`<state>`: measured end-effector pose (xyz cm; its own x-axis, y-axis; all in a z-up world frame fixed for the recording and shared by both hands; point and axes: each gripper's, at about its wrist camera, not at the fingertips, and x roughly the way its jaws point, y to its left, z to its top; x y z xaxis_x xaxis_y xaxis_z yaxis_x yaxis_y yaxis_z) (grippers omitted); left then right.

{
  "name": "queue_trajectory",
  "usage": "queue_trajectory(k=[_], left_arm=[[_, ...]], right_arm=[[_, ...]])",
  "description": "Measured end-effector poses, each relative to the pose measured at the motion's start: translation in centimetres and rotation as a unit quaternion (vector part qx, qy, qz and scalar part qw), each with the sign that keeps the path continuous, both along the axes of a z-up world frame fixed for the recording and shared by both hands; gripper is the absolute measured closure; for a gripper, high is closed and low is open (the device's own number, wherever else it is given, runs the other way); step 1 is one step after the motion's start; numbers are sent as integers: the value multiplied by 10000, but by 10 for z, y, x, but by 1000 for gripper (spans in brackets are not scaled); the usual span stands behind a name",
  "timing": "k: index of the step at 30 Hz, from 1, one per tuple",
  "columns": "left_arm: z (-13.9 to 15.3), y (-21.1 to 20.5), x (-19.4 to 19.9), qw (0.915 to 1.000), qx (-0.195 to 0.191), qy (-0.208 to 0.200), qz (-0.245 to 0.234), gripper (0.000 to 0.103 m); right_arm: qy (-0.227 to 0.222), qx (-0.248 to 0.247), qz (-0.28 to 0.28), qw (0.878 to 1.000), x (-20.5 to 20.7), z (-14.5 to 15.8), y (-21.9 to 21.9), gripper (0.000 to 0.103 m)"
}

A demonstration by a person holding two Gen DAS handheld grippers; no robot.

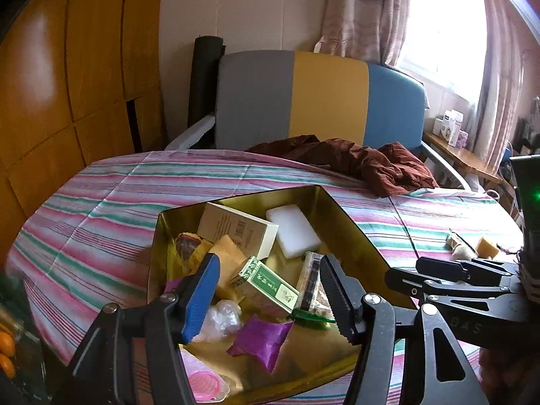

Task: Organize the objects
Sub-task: 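Open both tools over the gold tray to drop the oil box and packet, then withdraw both tools from the tray toward the remaining items on the bedspread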

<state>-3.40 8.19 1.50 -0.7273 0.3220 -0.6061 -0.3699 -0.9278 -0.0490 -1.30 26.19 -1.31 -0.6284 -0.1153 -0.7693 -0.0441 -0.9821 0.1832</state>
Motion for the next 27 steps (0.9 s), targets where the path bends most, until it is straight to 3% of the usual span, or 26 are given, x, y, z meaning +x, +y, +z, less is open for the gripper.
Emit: queue_trajectory(k=[9,27], left_arm=[[0,13,8,9998,-122,0,-163,35],[2,31,19,9987,-340,105,-355,33]], right_arm=[[11,-19,-125,9999,6,-3,11,49],[30,-78,-542,9985,15,-4,45,48]])
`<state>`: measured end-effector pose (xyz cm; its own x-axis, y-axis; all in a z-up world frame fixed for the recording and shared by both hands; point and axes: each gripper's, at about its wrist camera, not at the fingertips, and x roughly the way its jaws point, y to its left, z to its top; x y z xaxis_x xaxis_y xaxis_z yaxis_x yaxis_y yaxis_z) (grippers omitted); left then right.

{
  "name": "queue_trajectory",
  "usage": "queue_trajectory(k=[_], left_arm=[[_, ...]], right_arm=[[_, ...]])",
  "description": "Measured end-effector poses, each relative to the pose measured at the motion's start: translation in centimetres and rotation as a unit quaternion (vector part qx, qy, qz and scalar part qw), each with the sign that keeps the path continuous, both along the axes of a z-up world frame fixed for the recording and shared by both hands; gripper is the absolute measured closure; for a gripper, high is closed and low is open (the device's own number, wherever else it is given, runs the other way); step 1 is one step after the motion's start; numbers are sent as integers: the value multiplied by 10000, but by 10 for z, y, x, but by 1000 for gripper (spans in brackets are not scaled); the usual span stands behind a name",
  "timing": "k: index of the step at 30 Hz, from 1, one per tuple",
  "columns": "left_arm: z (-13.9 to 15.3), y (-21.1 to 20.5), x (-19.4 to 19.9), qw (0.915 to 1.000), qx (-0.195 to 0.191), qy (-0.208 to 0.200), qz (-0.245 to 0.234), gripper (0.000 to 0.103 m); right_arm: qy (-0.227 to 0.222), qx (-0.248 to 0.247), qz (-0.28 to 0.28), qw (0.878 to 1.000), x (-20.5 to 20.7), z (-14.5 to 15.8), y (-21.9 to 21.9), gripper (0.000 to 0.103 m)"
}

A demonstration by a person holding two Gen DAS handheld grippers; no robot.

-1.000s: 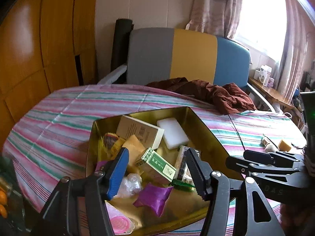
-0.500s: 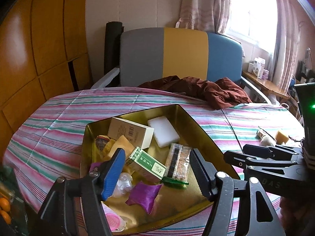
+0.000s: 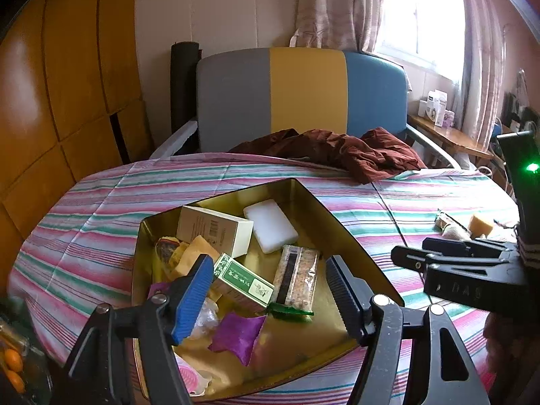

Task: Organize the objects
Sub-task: 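Withdraw both tools from the tray toward the remaining items on the bedspread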

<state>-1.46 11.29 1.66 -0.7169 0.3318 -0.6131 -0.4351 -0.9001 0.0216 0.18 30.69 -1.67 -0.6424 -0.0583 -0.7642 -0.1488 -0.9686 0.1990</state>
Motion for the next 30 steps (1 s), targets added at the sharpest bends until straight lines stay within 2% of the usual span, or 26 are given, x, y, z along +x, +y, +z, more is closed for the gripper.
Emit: queue_trajectory(k=[13,30], left_arm=[[3,15,8,9996,-213,113,-164,31],[1,44,19,9972,-493,180,-530,30]], right_arm=[[28,161,-529,9985,9,7,47,49],[51,512,-1514,9871,27,19,156,48]])
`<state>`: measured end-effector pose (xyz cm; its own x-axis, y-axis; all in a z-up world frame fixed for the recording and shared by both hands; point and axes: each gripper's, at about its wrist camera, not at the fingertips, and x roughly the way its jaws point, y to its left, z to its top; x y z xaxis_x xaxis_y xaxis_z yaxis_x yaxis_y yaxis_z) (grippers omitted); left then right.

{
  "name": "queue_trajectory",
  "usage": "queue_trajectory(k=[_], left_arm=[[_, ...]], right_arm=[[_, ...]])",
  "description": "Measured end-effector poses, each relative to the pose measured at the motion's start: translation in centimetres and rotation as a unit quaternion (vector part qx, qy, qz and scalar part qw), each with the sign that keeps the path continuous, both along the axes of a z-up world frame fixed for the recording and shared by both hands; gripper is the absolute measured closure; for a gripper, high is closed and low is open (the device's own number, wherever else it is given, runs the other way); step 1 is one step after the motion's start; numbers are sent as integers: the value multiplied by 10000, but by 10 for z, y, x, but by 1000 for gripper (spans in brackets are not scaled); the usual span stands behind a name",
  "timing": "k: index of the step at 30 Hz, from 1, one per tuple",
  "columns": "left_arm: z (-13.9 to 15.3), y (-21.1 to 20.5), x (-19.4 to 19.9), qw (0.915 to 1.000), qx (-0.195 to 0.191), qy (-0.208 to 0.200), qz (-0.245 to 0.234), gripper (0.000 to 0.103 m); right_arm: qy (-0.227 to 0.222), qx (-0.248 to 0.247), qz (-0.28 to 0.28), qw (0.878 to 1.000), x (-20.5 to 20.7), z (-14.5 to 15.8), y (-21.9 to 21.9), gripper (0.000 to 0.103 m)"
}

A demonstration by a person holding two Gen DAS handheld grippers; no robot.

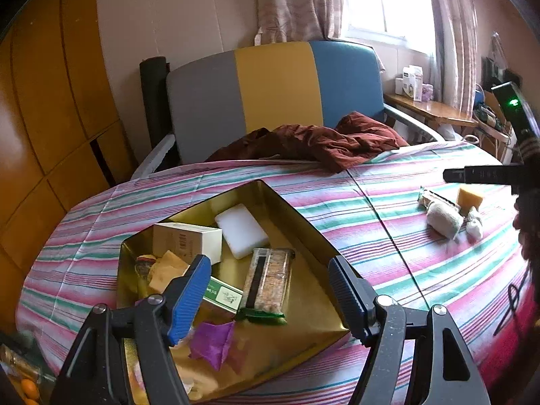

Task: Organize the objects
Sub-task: 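Withdraw both tools from the tray toward the remaining items on the bedspread, then grasp the beige knit roll with the left tool while the right tool grasps the plastic-wrapped bundle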

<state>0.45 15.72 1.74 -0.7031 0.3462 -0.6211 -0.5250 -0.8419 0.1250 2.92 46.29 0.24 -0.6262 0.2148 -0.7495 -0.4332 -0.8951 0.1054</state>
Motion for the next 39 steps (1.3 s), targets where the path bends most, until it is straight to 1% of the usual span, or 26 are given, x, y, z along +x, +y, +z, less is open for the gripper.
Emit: queue_trajectory(k=[5,8,10,13,19,22,24,27,29,32,36,39], left_arm=[[-3,11,2,9999,-111,-5,-114,29],[-4,20,4,9996,-191,2,-202,29],[-5,28,4,9994,-241,1,-262,29],[-6,37,6,9989,-299,10,-352,29],[-12,58,9,9976,-409,-35,-551,29],[-16,69,8,9968,-462,-69,-656,29],[-19,77,7,9961,-473,-106,-733,29],[-22,91,6,9947,-449,-214,-901,29],[-24,103,4,9930,-387,-376,-1052,29],[-27,121,4,9905,-330,-476,-1250,29],[-32,147,5,9852,-253,-657,-1566,29],[-40,170,3,9783,-165,-1002,-1805,29]], right_arm=[[-24,-42,-441,9990,7,-7,41,48],[79,-227,-758,9968,15,-13,64,48],[134,-482,-974,9940,21,-20,76,48],[134,-818,-1141,9900,26,-27,87,48],[307,-1020,-1261,9863,33,-26,93,48],[410,-1231,-1496,9802,41,-28,102,48],[471,-1453,-1726,9731,47,-32,113,48],[588,-1739,-2079,9608,60,-37,128,48],[656,-1927,-2260,9526,67,-41,135,48],[706,-2191,-2397,9432,73,-47,143,48],[721,-2307,-2372,9409,72,-50,144,48],[660,-2405,-2299,9407,68,-53,143,48]])
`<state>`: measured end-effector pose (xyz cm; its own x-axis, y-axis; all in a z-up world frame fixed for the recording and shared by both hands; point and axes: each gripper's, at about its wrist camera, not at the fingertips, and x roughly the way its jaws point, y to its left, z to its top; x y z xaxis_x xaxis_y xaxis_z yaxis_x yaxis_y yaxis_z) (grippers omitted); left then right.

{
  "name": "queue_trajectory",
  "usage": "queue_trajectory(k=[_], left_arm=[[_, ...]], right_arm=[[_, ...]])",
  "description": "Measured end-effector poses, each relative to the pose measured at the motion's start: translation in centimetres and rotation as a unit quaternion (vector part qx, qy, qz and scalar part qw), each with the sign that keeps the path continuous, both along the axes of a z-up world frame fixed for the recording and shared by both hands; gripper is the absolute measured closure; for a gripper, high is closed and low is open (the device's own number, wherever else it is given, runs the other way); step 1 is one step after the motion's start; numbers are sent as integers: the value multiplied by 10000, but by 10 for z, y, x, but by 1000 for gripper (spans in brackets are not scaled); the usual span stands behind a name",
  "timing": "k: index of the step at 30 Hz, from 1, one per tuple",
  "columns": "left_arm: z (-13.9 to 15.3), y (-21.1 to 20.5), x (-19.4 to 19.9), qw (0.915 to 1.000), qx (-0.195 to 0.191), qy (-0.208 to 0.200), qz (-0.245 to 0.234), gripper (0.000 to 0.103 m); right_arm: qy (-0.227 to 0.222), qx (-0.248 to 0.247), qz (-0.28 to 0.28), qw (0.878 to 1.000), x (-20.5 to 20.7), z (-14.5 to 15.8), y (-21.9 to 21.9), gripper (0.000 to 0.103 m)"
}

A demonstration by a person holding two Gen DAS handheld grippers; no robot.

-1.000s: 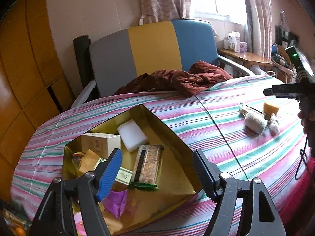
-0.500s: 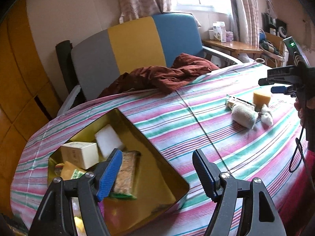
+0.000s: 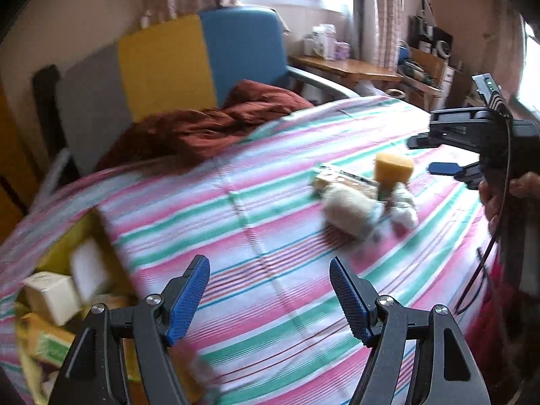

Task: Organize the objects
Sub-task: 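Grasp the beige knit roll with the left tool while the right tool grasps the plastic-wrapped bundle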

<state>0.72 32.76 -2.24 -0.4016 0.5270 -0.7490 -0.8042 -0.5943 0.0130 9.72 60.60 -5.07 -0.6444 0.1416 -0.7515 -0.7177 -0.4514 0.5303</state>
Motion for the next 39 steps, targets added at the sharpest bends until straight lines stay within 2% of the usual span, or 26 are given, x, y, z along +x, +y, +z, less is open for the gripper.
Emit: queue_trajectory(k=[2,6,10,18,23,24,25,26,29,32,35,39], left_arm=[[-7,16,-4,9994,69,-333,-69,29],[-16,46,-7,9976,109,-646,-221,29],[-24,71,-16,9922,260,-1198,-209,29],[-41,117,-32,9856,258,-1673,6,29],[-66,138,-45,9805,2,-1954,183,28],[-71,138,-47,9781,31,-2071,181,29],[-72,135,-48,9786,178,-2043,162,31],[-71,132,-45,9800,207,-1979,90,38],[-69,119,-39,9801,277,-1965,-74,43],[-68,103,-36,9796,332,-1978,-134,44],[-68,84,-35,9783,372,-2040,-58,44],[-66,67,-29,9811,353,-1903,-12,43]], right_arm=[[5,-38,39,10000,-1,-1,0,48],[31,-105,50,9999,-1,-3,0,48],[41,-138,69,9999,-2,-3,0,48],[73,-208,-99,9997,2,-4,4,48],[4,-313,-173,9994,3,-9,10,48],[-26,-329,-169,9993,3,-10,10,48],[-66,-349,-166,9992,3,-12,12,48],[-105,-377,-154,9991,1,-14,13,48],[-377,-503,-15,9980,-6,-24,13,48],[-520,-734,199,9957,-14,-34,11,48],[-711,-716,354,9943,-21,-38,6,48],[-972,-696,539,9914,-30,-44,-1,48]])
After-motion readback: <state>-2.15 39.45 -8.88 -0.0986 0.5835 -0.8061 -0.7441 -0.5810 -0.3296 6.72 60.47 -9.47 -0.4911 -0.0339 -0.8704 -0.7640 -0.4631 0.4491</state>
